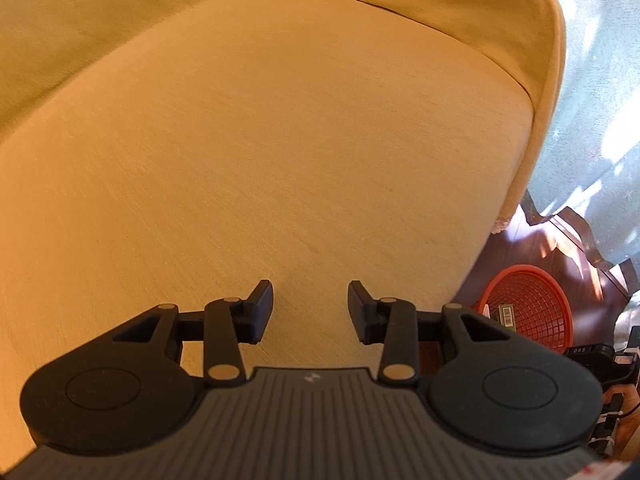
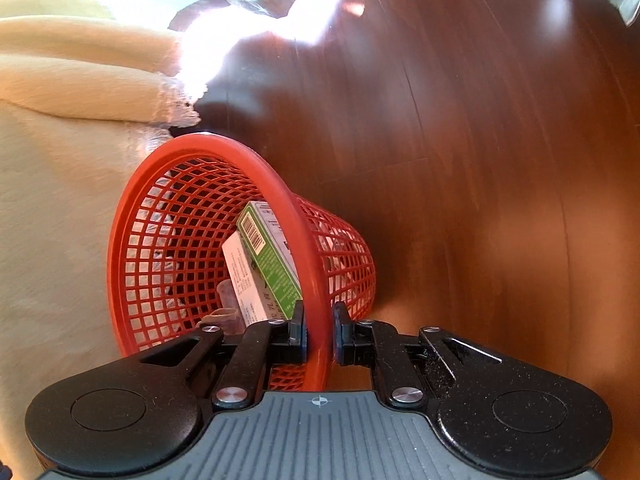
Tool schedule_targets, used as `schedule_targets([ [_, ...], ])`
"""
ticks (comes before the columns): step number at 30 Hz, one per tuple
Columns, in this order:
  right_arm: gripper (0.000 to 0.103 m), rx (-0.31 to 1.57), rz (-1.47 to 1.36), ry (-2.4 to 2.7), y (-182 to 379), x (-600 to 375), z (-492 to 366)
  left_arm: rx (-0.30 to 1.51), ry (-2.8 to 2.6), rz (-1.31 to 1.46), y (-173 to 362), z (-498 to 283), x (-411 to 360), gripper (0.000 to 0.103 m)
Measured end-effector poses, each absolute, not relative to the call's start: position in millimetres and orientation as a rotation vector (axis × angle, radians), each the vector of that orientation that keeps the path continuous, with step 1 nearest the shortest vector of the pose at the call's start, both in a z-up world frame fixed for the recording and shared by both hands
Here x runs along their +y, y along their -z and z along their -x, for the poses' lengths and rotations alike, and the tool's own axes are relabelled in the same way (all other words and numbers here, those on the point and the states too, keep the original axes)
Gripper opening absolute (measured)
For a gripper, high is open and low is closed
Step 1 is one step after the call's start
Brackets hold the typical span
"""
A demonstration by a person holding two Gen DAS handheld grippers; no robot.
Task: Organize objects
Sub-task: 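Lower the wastebasket onto the floor and open the right gripper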
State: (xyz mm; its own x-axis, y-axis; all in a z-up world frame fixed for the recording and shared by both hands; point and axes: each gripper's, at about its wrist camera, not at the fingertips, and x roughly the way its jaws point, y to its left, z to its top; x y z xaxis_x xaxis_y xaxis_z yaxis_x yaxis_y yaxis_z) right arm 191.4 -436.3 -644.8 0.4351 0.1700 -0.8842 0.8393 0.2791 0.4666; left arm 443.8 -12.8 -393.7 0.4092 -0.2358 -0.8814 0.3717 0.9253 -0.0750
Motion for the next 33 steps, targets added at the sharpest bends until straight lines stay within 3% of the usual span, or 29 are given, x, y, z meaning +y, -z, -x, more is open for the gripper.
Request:
schedule_targets([
  [4, 0.015, 1.087, -1.21, 0.617, 664, -431, -189, 1.088, 0.373, -0.144, 402, -447, -9, 0.036],
  [9, 0.018, 1.133, -1.099, 0.582, 653, -430, -187, 1.09, 0.37, -0.15, 400, -443, -4, 0.043],
  [13, 0.032, 1.182, -0.959, 0.536, 636, -433, -196, 1.099, 0.354, -0.131, 391, -443, 1, 0.044],
  [20, 0.035, 1.135, -0.814, 0.475, 571, -423, -184, 1.103, 0.359, -0.116, 361, -428, -8, 0.049],
  [30, 0.035, 1.075, -0.655, 0.455, 437, -395, -157, 1.125, 0.37, -0.086, 295, -376, -16, 0.054],
  [33, 0.035, 1.069, -0.642, 0.417, 398, -379, -151, 1.125, 0.372, -0.085, 272, -355, -17, 0.06],
])
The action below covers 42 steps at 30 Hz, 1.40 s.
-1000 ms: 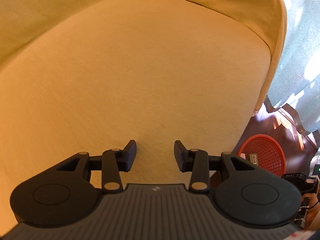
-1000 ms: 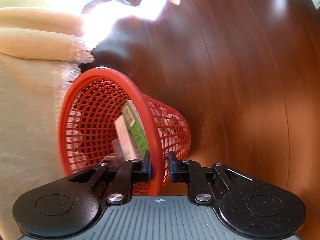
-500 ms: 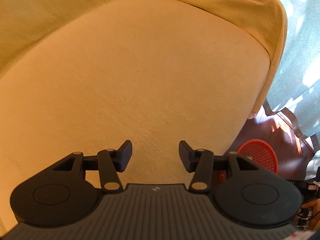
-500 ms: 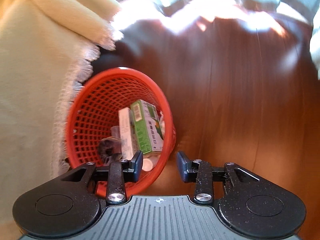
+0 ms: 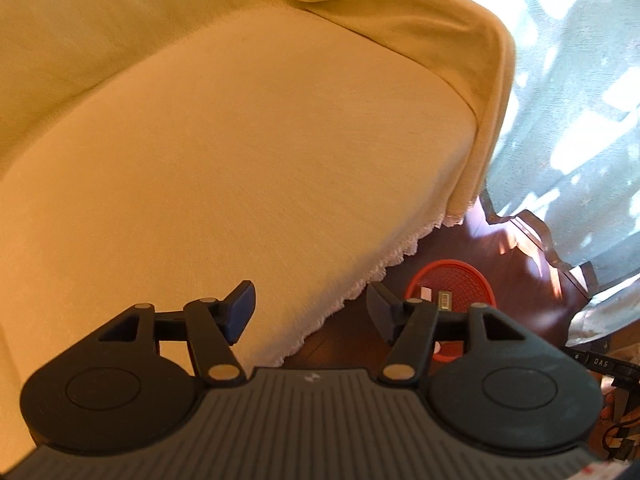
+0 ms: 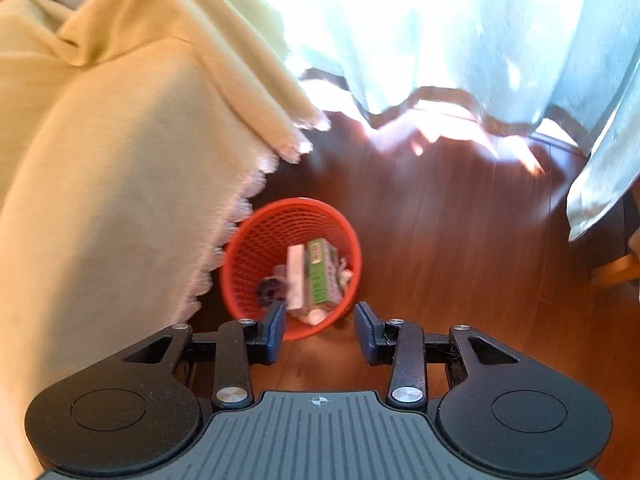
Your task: Organize objects
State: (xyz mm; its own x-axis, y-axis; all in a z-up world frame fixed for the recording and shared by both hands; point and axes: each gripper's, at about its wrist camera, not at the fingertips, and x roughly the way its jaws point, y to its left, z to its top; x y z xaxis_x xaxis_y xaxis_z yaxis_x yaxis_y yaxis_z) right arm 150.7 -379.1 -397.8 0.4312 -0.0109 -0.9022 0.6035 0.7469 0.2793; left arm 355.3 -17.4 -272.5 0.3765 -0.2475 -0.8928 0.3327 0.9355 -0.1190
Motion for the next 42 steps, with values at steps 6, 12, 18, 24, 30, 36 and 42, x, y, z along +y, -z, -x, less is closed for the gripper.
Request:
schedule_targets([
  [6, 0.035, 1.076, -0.61, 0.359, 323, -339, -138, 1.122, 0.396, -0.127, 223, -306, -15, 0.064],
  [12, 0.035, 1.037, -0.643, 0.332, 268, -298, -112, 1.132, 0.484, -0.143, 189, -269, -12, 0.073],
  [18, 0.036, 1.013, -0.647, 0.333, 215, -249, -78, 1.13, 0.553, -0.135, 156, -227, 13, 0.074],
  [24, 0.036, 0.966, -0.662, 0.341, 151, -197, -35, 1.147, 0.625, -0.099, 112, -180, 54, 0.079],
  [30, 0.039, 0.962, -0.616, 0.353, 92, -144, -2, 1.118, 0.682, -0.137, 67, -138, 89, 0.079],
  [36, 0.04, 0.992, -0.575, 0.342, 49, -98, 21, 1.103, 0.69, -0.184, 31, -108, 117, 0.08],
  [42, 0.04, 1.035, -0.525, 0.311, 24, -71, 30, 1.099, 0.684, -0.199, 12, -90, 133, 0.081],
])
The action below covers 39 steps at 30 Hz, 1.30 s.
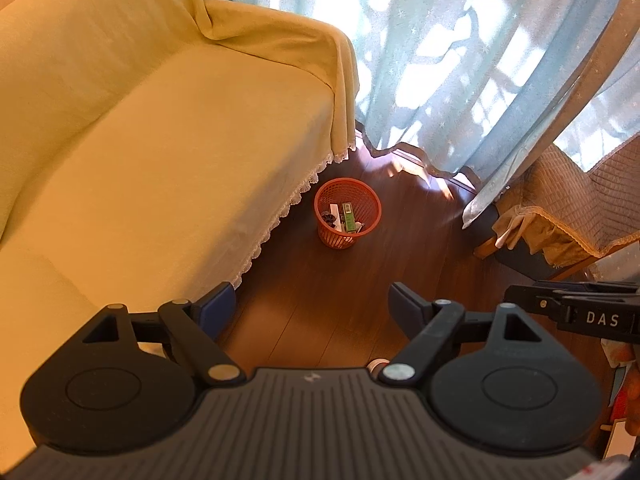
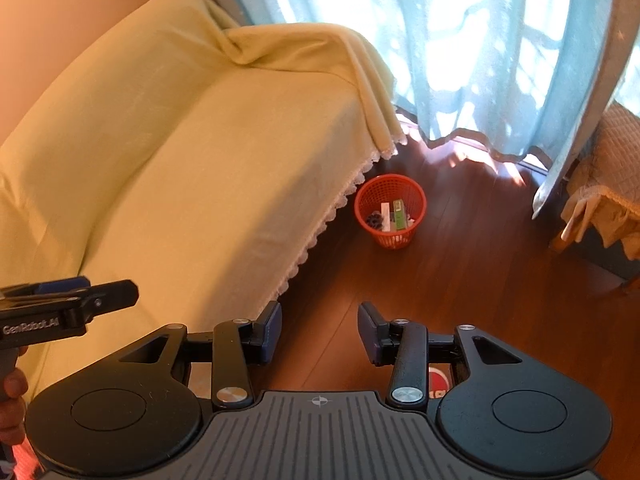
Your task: Organize objects
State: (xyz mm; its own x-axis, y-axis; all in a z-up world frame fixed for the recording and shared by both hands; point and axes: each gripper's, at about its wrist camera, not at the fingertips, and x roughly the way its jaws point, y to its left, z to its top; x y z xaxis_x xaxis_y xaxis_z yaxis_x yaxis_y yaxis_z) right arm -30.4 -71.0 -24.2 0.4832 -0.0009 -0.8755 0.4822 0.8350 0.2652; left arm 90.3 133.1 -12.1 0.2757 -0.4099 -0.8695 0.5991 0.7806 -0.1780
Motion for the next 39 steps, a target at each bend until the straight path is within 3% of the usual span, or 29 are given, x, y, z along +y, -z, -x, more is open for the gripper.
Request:
schedule_targets([
  [39, 0.04, 1.037, -0.469, 0.247, 7, -41, 35, 1.101, 0.698, -0.216, 7, -72, 142, 0.081],
])
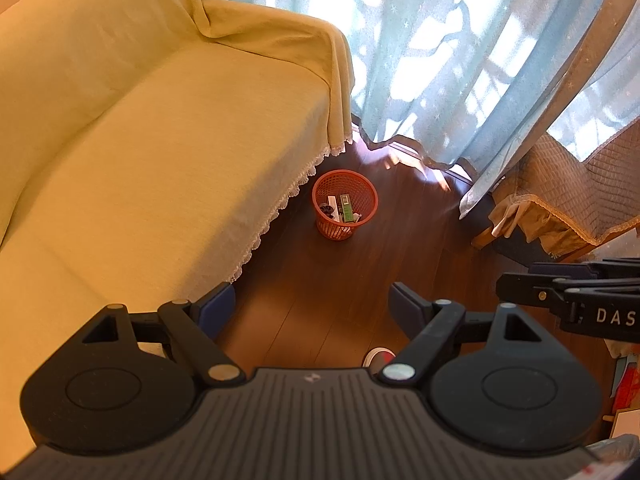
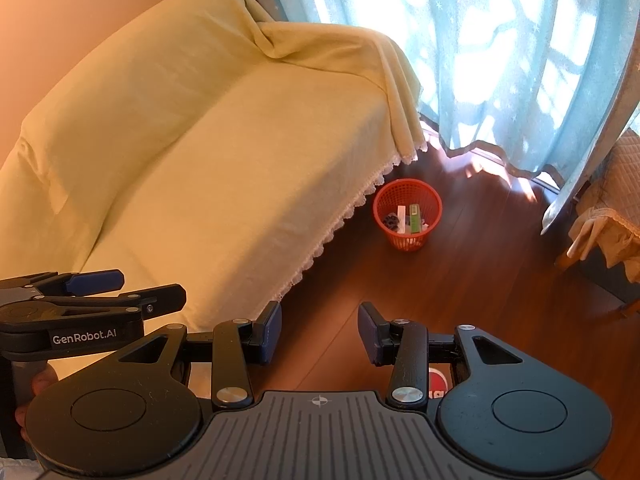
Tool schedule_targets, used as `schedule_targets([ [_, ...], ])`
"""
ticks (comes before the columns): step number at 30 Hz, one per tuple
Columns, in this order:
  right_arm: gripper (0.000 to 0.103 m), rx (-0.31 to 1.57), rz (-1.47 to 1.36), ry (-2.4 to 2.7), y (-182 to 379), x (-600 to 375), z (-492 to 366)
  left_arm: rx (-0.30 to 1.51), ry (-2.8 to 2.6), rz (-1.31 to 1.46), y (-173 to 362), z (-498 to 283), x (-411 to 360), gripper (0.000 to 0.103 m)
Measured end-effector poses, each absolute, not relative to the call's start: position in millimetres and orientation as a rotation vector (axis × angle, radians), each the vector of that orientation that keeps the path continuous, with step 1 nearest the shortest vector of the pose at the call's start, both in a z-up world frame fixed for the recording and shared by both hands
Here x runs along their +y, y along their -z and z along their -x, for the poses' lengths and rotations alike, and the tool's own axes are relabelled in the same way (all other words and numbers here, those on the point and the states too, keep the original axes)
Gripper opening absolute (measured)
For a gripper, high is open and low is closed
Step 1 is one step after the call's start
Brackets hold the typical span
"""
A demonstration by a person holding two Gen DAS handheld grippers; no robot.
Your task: Organize objects
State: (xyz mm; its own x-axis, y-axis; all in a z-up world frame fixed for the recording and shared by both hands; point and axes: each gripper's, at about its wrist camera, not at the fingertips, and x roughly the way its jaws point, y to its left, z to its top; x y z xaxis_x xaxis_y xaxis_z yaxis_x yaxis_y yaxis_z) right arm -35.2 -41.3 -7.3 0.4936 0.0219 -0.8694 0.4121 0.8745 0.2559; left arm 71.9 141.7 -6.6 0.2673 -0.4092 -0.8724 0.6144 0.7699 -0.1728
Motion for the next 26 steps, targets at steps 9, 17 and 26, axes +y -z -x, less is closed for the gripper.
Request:
schedule_targets([
  [9, 0.04, 1.035, -0.471, 0.25, 5.7, -43.4, 38.5, 1.09, 0.707, -0.222, 9.4, -69.0, 141.0, 0.081],
  [17, 0.04, 1.037, -0.472, 0.251, 4.2, -43.4, 40.2, 1.087, 0.708, -0.222, 9.9, -68.6, 139.7, 0.081],
  [26, 0.04, 1.036, -0.474, 0.253, 4.2, -43.6, 40.0, 1.078, 0.724, -0.23, 7.0, -67.8, 139.5, 0.081],
])
